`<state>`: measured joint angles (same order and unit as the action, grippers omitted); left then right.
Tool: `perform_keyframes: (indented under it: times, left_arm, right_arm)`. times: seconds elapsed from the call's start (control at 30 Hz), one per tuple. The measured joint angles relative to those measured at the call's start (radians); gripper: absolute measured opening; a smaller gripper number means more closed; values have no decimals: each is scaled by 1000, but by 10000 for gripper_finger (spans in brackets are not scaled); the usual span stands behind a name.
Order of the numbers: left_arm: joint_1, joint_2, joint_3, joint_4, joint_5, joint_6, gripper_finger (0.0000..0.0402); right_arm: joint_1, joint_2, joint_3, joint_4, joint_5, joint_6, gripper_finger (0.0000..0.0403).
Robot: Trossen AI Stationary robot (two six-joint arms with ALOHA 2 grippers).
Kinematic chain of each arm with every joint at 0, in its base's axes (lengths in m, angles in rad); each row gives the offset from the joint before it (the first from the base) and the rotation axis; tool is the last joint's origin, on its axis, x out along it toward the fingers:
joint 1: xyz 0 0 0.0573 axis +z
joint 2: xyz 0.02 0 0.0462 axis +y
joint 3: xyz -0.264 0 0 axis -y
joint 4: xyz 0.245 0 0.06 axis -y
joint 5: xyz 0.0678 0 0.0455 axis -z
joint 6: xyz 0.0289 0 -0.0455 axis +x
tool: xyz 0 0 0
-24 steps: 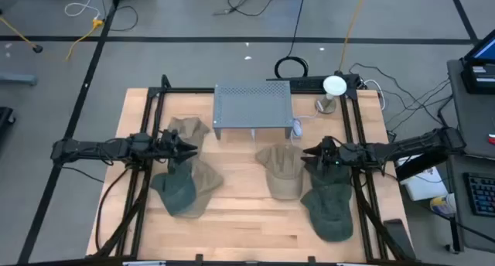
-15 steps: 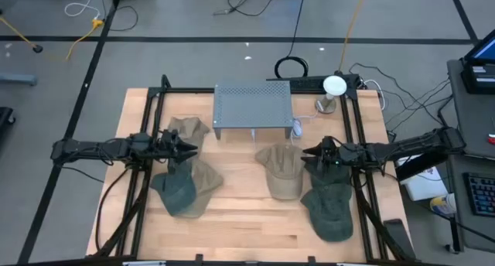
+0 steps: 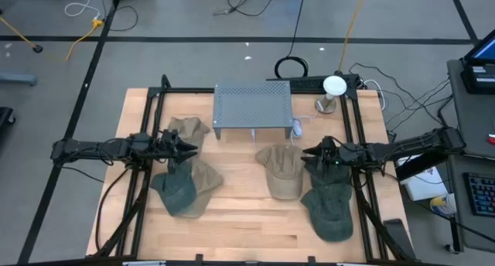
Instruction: Pick & Place hat
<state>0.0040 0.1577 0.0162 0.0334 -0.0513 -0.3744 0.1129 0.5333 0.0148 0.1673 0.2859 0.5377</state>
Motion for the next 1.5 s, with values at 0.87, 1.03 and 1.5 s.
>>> perform_keyframes:
  times: [0.87, 1.03, 1.5]
  left_arm:
    - [0, 0, 0, 0, 0, 0, 122]
    - [0, 0, 0, 0, 0, 0, 122]
    - [0, 0, 0, 1, -1, 0, 122]
  right_arm:
    - [0, -1, 0, 70, 1, -26, 171]
    - [-2, -1, 0, 90, 27, -138, 171]
    - [-2, 129, 231, -226, -7, -136, 171]
